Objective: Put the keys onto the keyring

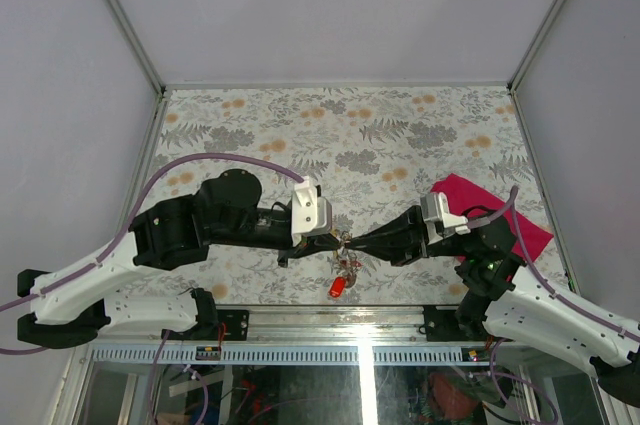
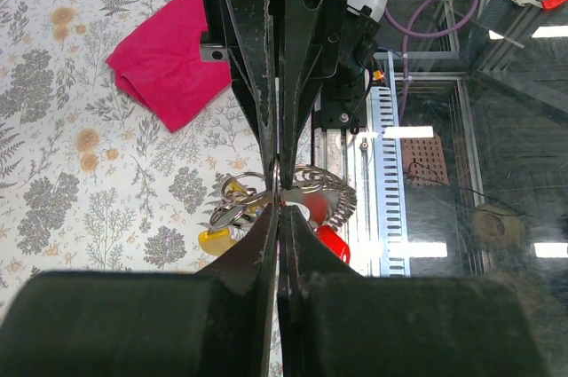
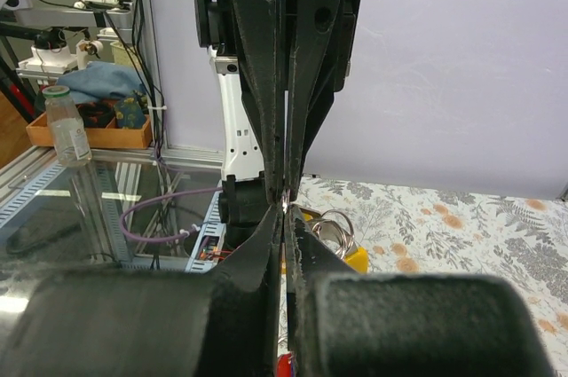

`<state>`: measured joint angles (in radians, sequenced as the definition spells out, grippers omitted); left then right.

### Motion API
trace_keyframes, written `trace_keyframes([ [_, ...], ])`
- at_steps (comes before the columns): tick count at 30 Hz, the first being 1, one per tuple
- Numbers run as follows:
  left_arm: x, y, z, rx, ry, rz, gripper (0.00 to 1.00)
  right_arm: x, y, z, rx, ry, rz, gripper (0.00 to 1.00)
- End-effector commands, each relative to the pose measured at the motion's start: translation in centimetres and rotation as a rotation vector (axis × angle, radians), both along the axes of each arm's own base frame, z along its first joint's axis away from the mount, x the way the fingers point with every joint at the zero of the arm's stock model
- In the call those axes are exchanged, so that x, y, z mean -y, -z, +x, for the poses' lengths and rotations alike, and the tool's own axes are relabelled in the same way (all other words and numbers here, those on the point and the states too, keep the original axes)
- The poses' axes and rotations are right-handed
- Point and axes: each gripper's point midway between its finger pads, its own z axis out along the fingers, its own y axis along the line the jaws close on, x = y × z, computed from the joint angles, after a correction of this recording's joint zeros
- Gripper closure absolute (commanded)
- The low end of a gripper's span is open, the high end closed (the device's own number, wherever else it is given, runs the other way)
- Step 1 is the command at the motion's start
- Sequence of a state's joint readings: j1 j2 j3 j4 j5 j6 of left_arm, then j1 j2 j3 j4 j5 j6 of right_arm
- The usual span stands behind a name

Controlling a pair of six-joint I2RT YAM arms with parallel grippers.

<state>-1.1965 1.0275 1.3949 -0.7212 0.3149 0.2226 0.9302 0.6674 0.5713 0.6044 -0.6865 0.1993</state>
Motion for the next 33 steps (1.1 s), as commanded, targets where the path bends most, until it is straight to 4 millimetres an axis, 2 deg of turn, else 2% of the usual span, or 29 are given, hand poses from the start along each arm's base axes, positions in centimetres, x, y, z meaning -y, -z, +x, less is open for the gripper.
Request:
trace_keyframes([
  [1,-0.4,-1.3,-0.1,0.024,0.0,-0.031,1.0,1.8,-5.9,-0.8,0.076,0.023,0.198,1.0],
  [11,-0.6,-1.8,-0.1,0.026,-0.017,-0.07,1.0,2.6,-7.6,-0.6,0.044,0.037,0.31,1.0],
  [19,0.0,-2.4,0.2,0.013,-0.041,-0.145,1.0,3.3,-8.6,0.5,0.01,0.093,0.407,1.0],
  [33,1.0,-2.6,0.5,-0.021,-0.066,-0.25,0.96,4.2,-9.2,2.4,-0.065,0.171,0.516,1.0],
])
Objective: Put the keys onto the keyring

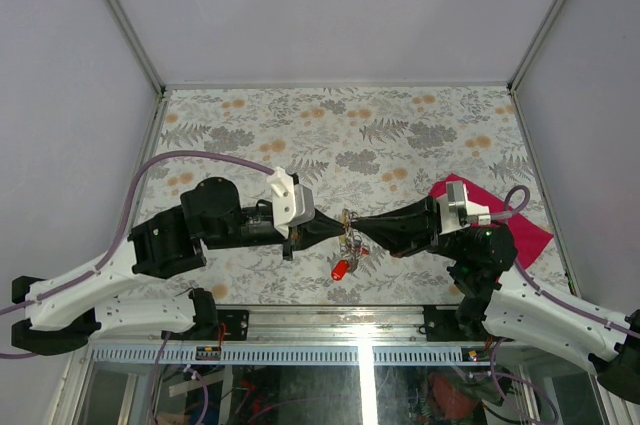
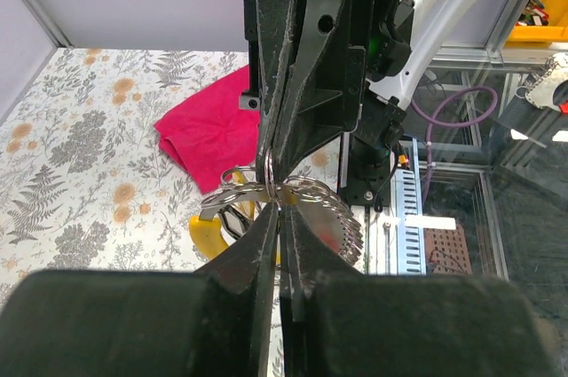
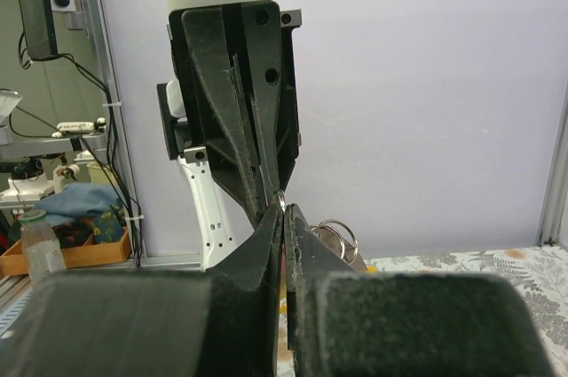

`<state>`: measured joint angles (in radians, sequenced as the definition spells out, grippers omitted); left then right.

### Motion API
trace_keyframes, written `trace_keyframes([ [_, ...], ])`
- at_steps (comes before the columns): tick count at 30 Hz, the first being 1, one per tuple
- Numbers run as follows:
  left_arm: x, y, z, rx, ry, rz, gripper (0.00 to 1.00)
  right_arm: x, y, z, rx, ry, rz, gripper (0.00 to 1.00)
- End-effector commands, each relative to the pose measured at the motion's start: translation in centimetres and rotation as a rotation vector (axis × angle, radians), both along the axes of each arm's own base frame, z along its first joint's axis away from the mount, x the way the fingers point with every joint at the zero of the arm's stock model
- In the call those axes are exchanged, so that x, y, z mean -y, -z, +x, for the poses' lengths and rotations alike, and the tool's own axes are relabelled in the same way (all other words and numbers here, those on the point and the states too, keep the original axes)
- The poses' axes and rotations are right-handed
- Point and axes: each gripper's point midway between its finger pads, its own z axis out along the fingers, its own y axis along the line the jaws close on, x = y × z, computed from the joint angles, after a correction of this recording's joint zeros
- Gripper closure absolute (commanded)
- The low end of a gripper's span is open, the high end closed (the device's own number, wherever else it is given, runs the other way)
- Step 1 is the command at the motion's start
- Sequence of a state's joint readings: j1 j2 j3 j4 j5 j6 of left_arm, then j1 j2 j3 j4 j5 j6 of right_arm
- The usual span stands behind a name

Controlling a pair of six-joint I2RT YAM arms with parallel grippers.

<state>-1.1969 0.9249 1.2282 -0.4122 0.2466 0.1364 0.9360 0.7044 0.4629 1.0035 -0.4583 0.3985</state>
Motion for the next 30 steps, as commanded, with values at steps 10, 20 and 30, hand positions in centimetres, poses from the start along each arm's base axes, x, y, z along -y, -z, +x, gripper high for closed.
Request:
trace_keyframes([
  [10,0.7,-0.8,-0.3,-0.028,0.013,-0.062,0.92,3.3,-5.4,0.5,0.042,0.107,0.238,1.0],
  [20,-0.8,-4.2,0.3,-0.005,-0.058,-0.219,0.81,3.0,-5.3,-0.2,0.084,0.088,0.198,1.0],
  [30,-0.5,-5.1,0.1,0.002,-0.04,-0.263,0.71,2.5,-5.0,-1.0,0.114,0.048,0.151,1.0],
])
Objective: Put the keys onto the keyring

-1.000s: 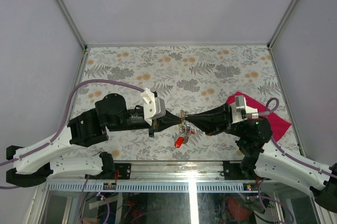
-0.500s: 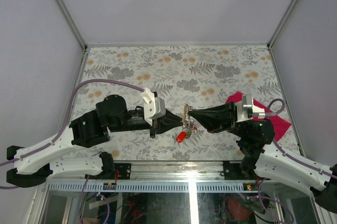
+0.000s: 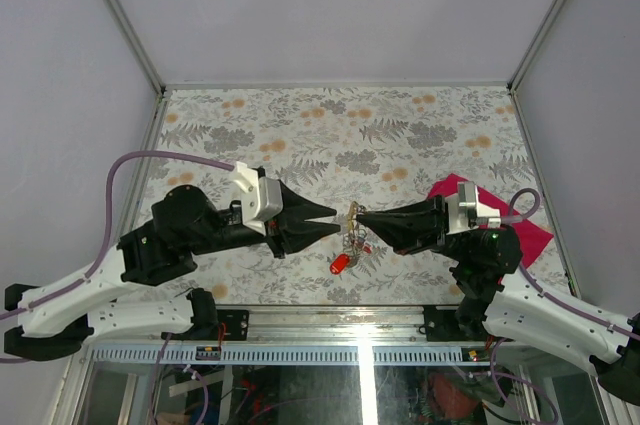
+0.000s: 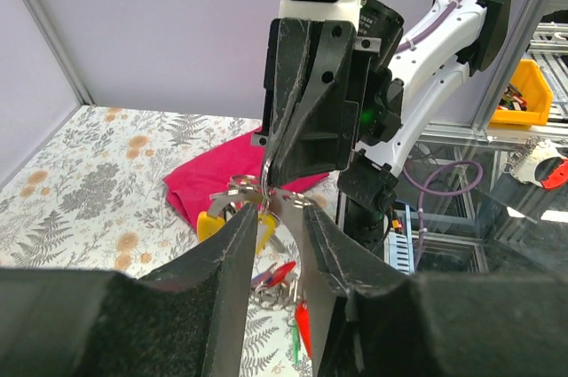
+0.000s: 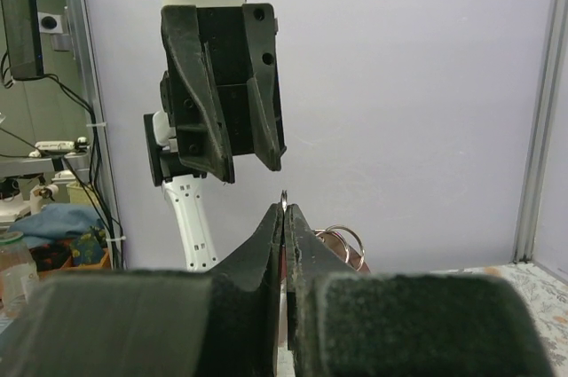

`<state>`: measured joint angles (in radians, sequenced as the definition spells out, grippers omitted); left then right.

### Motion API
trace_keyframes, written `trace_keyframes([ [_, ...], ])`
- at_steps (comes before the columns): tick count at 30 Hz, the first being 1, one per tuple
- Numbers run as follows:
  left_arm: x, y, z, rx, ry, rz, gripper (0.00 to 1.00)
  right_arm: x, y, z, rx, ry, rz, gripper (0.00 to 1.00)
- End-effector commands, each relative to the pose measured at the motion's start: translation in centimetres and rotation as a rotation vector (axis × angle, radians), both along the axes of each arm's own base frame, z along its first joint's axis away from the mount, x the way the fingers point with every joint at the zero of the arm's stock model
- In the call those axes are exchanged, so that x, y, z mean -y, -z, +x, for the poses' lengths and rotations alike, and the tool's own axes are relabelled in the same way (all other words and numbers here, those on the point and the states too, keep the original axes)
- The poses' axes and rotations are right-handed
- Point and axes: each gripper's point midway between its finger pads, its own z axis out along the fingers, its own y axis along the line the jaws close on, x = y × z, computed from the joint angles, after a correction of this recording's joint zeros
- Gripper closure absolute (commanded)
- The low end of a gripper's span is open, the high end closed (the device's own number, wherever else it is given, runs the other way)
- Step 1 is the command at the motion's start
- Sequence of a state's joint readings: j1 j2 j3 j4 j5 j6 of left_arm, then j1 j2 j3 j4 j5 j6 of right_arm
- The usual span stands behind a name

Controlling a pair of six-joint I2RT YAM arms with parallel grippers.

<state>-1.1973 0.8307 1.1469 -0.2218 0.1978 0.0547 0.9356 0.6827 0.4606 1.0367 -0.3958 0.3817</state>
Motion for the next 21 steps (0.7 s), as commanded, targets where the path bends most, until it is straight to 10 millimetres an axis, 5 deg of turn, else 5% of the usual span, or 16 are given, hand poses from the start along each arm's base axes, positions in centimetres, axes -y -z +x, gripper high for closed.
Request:
trace_keyframes([
  [1,1.0,-1.2,0.0,0.01,0.016,-0.054,0.71,1.4,-3.5,-1.7,0.108,-0.015,0.082,1.0],
  [14,2.7,0.4,-0.2,-0.008,0.065,0.002,0.72,1.4,-3.8,-2.7,0.137,-0.062,0.07,1.0],
  [21,3.0,0.2,-0.4,-0.003,0.078,0.001,0.86,1.3,-3.6,-2.8,0.137,-0.067,0.066,1.0],
])
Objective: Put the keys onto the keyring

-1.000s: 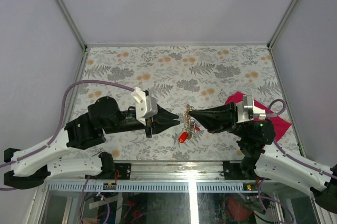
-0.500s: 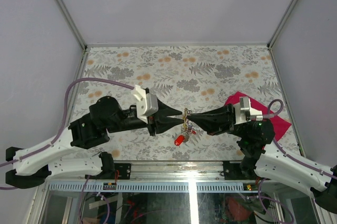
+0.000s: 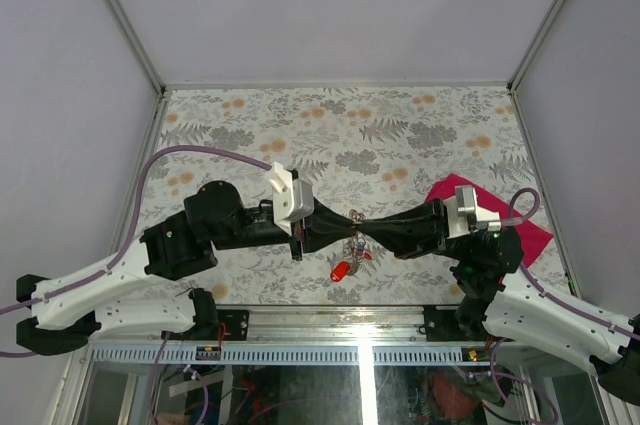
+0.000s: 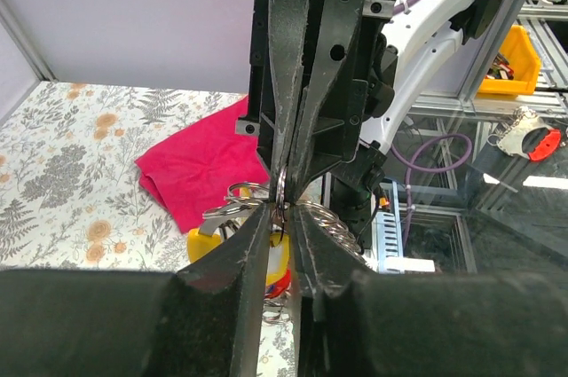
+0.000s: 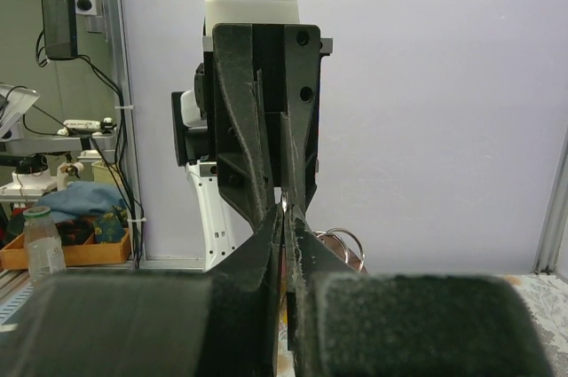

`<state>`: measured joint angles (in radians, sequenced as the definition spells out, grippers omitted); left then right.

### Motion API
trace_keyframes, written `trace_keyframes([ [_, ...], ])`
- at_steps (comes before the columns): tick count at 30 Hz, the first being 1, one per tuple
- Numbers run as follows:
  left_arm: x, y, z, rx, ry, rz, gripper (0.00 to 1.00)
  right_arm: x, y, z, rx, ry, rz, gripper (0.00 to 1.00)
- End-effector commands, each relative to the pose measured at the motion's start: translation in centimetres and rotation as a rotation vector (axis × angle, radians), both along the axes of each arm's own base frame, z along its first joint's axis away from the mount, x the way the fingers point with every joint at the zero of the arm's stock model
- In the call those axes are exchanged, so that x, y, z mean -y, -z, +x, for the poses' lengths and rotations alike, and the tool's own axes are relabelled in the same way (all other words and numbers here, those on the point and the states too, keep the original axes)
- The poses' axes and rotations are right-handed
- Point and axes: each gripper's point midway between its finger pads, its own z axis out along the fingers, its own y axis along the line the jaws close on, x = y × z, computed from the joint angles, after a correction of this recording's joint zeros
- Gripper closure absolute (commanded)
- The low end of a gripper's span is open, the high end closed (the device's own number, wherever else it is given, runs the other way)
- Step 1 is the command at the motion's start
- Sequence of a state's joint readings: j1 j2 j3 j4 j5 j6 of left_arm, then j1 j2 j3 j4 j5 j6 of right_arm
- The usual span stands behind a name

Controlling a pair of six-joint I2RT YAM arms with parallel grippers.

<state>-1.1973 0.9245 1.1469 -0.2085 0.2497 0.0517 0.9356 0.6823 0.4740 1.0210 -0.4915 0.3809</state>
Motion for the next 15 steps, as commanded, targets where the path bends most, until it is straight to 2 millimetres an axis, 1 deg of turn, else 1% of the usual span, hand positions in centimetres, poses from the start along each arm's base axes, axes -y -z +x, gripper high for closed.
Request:
trace_keyframes([
  [1,0.2,-2.2,-0.5,0.023,0.028,-0.073,0.89,1.7,-3.9,-1.3,0.085,0.0,0.11,1.0],
  [4,0.3,-2.2,-0.6,0.024,0.032,-0.071,0.99,1.7,-3.8,-1.2,0.084,0.001,0.109,1.0],
  [10,0.2,-1.6,-0.8,0.022,0.048,-0.018,1.0,1.6,-3.4,-0.9,0.085,0.026,0.086,0.99],
  [12,0.0,-1.2,-0.9,0.017,0.053,0.026,1.0,1.5,-3.0,-0.7,0.09,0.047,0.046,0.92],
  [15,-0.3,-0.5,-0.9,0.009,0.05,0.109,1.0,1.4,-2.1,-0.3,0.089,0.085,-0.044,0.78],
])
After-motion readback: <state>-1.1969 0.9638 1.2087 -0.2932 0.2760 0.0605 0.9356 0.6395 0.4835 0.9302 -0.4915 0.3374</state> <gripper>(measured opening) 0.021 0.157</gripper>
